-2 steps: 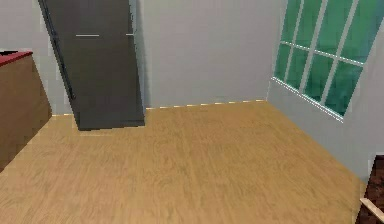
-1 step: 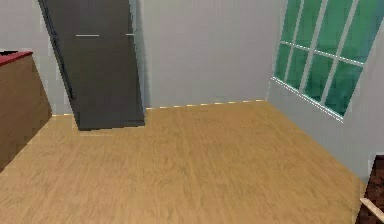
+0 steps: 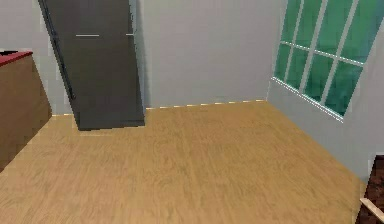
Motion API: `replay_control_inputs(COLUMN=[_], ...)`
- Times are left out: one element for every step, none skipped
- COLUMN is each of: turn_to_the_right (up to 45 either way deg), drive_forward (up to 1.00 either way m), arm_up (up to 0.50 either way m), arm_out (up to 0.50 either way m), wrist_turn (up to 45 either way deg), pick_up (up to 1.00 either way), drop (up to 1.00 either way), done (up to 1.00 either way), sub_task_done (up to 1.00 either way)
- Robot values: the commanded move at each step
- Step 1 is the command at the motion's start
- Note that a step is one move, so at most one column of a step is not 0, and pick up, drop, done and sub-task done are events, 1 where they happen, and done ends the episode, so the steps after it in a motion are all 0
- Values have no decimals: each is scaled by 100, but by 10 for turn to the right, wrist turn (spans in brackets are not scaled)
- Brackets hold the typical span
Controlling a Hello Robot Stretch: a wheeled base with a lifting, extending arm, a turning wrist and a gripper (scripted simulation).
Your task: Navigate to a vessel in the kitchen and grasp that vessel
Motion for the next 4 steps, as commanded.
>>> replay_control_inputs(turn_to_the_right=[0, 0, 0, 0], drive_forward=[0, 0, 0, 0], arm_up=[0, 0, 0, 0], arm_out=[28, 0, 0, 0], wrist_turn=[0, 450, 450, 450], pick_up=[0, 0, 0, 0], drop=[0, 0, 0, 0], done=[0, 0, 0, 0], sub_task_done=[0, 0, 0, 0])
